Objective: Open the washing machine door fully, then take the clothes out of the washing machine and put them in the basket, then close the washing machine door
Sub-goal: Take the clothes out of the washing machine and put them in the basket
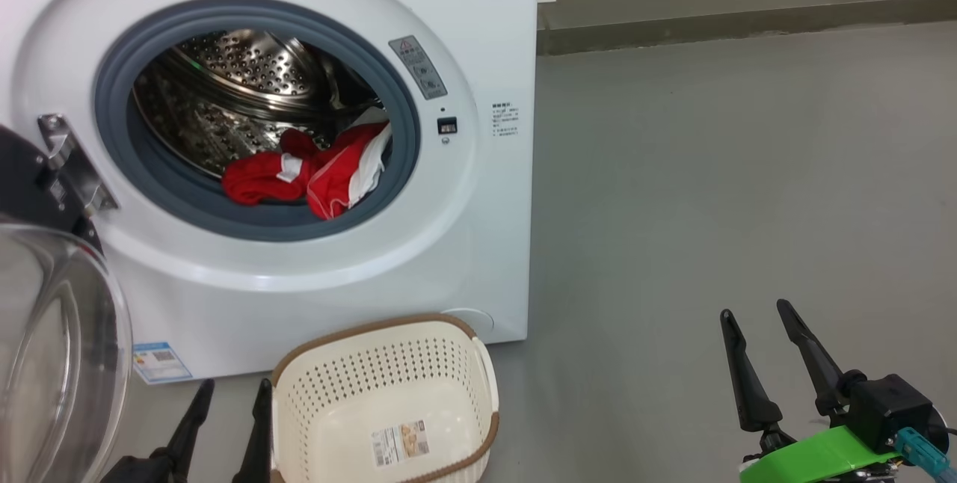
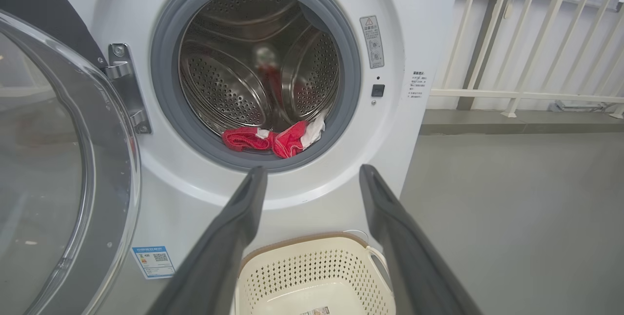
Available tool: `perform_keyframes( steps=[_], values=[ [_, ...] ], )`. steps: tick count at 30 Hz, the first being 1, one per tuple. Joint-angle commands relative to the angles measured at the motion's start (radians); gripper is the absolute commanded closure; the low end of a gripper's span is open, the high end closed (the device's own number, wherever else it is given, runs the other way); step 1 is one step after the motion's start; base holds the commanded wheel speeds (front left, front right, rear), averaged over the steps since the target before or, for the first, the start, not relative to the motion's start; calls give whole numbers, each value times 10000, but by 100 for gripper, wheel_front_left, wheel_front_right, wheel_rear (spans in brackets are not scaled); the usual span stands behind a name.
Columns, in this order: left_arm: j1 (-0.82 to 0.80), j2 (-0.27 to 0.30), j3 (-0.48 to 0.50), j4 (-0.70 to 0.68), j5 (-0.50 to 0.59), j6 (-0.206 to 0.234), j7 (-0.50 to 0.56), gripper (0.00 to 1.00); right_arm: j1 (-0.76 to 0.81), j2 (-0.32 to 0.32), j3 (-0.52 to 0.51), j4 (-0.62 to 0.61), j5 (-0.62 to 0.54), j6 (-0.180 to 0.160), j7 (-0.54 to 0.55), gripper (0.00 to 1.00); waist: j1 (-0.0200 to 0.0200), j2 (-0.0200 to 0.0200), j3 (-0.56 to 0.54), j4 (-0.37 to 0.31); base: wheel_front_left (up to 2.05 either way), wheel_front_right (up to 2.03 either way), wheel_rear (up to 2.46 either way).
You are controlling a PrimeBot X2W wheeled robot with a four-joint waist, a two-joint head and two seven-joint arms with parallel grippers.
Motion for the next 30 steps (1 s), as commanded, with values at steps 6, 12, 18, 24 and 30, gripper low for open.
perform_keyframes(
  steps=[6,12,18,24,30],
  values=[
    [-468,50,524,-308,190,-27,-93,0,-361,-129,270,-197,108,65,-94,0,0,-1,64,-4,172,-172,0],
    [-449,17,523,-303,203,-36,-93,0,-356,-109,266,-205,112,65,-94,0,0,-1,90,-4,90,-90,0],
    [-442,-15,552,-326,211,-41,-93,0,-384,-94,270,-198,124,65,-94,0,0,-1,105,-3,15,-15,0],
    [-442,-50,560,-345,229,-46,-93,0,-395,-88,271,-193,119,65,-94,0,0,-1,101,15,0,0,0],
    [-441,-83,578,-379,239,-49,-93,0,-394,-115,289,-197,117,65,-94,0,0,-1,91,27,0,0,0]
  ],
)
